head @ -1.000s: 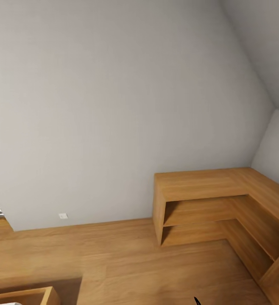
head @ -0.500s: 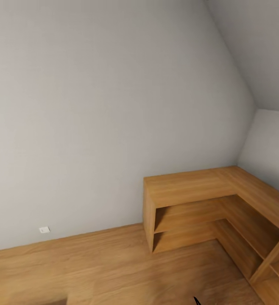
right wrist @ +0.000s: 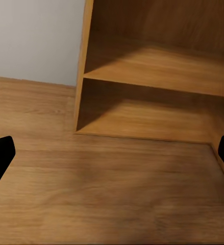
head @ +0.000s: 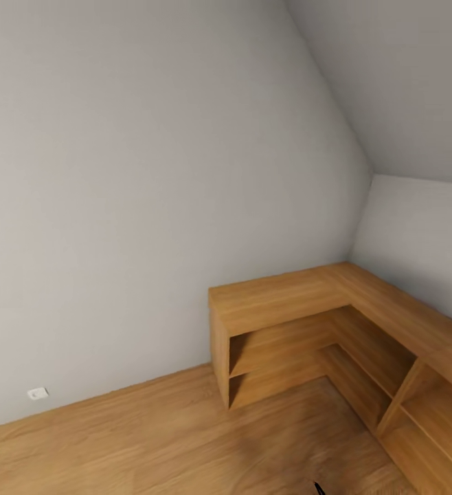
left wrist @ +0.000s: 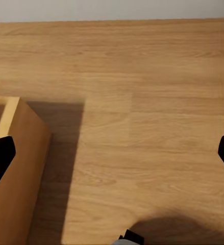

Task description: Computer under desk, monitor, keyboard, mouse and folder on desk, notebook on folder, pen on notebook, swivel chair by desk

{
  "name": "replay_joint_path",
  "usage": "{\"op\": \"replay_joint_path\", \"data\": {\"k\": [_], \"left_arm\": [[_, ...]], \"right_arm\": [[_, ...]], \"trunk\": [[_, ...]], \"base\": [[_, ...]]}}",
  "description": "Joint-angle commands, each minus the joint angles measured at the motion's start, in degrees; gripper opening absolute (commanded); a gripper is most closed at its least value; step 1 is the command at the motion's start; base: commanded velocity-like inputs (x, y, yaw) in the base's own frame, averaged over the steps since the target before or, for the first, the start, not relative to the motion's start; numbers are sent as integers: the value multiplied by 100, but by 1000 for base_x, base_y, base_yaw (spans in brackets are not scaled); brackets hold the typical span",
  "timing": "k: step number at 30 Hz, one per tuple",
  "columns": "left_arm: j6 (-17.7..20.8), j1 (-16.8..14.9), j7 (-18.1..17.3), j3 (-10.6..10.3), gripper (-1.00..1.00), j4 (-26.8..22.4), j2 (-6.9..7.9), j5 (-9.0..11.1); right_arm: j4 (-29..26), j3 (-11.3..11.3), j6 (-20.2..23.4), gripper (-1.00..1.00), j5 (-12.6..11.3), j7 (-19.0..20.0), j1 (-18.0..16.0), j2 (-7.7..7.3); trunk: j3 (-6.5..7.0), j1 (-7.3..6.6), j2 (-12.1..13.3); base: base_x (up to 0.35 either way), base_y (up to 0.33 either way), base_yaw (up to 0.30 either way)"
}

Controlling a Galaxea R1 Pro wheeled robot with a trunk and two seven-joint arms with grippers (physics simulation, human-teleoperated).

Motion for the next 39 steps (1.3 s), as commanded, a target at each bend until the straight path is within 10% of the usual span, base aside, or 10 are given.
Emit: {"op": "replay_joint_path", "data": {"k": [1, 39], "left_arm": [[-2, 3, 5, 23, 100, -14, -4, -14], [-2, 3, 5, 23, 100, -8, -3, -14]], "right_arm": [[6, 51, -19, 100, -59, -2, -5, 2], [15, 51, -19, 100, -56, 15, -5, 10]], "trunk": [[-9, 2, -8], [-9, 2, -8]], "base": [[1, 0, -262], [108, 0, -265]]}}
